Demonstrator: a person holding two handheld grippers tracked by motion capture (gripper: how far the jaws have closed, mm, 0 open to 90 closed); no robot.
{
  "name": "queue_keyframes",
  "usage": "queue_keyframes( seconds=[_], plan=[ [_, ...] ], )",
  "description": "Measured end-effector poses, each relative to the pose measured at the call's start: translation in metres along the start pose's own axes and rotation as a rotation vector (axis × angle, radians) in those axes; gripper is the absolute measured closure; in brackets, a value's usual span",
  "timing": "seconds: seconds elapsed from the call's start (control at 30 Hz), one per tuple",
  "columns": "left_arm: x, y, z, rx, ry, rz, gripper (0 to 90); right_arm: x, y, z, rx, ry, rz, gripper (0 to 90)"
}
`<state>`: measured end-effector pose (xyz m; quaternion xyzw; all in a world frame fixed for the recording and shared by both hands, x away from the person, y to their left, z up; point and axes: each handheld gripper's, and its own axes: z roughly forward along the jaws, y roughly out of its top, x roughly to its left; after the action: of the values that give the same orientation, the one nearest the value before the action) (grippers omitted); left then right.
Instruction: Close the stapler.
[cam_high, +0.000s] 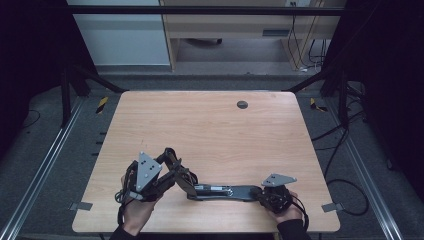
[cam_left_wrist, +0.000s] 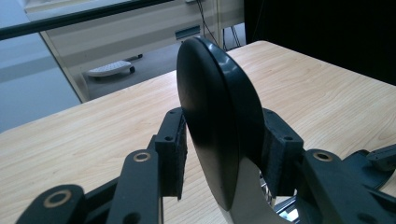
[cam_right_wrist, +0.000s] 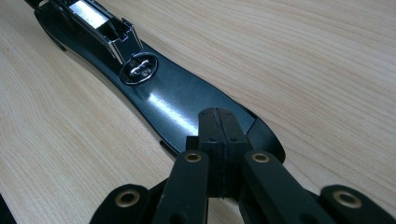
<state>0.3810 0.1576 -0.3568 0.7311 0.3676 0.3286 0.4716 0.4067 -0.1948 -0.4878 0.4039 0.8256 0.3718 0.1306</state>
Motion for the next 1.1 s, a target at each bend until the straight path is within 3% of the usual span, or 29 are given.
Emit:
queue_keyframes(
  seconds=[0.63, 1.1],
  plan=[
    [-0.025, 0.012, 0.010, 0.001, -0.002, 0.070, 57.9, 0.000, 0.000, 0.000, 0.000, 0.003, -0.010, 90.0],
    [-0.031, 0.013, 0.013, 0.000, 0.004, 0.087, 58.1, -0.001, -0.003, -0.002, -0.009, 0.005, -0.005, 90.0]
  ],
)
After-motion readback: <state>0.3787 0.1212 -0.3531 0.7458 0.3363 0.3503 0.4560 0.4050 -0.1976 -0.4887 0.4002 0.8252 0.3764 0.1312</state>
